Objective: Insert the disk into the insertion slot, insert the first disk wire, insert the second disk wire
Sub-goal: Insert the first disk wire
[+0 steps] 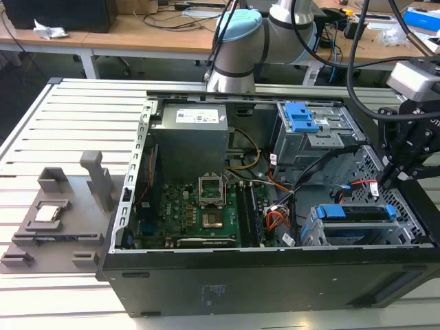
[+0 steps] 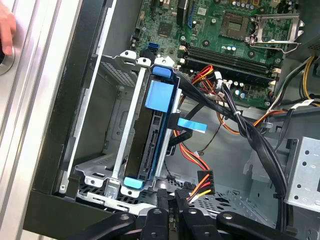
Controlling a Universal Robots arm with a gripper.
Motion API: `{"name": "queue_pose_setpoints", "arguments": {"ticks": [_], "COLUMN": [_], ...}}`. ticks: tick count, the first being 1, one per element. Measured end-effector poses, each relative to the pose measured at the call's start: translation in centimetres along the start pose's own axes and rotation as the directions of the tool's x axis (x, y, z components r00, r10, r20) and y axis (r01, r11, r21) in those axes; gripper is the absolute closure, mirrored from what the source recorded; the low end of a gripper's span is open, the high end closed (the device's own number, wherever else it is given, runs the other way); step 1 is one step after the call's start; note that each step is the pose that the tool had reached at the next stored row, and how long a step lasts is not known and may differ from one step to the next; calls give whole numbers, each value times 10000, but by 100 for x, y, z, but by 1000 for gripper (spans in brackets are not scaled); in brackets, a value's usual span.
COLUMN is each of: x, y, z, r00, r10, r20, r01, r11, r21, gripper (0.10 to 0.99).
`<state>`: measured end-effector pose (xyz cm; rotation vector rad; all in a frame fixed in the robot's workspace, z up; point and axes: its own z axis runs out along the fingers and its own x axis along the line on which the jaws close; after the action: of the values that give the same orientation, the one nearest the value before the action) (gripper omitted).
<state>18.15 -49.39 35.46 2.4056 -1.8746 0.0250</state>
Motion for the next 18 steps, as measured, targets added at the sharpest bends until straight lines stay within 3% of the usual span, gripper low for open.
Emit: {"name": "queue_pose_setpoints", "arguments": {"ticks": [3,6,8,11,12,18], "x": [2,18,35,38,72,288], "y": [12,63,196,306,353,441], "z": [-62,-60,-50,-42,-35,27], "r00": [10000,10000,10000,9999,9999,9999], "r10": [2,1,-4,-2,-2,-4], "r20": [-5,12,89,111,118,147], "r01": [-2,-1,3,2,2,3], "r11": [10000,10000,10000,10000,10000,10000], "r21": [6,14,39,58,62,69], "gripper": [914,914,914,914,914,914]}}
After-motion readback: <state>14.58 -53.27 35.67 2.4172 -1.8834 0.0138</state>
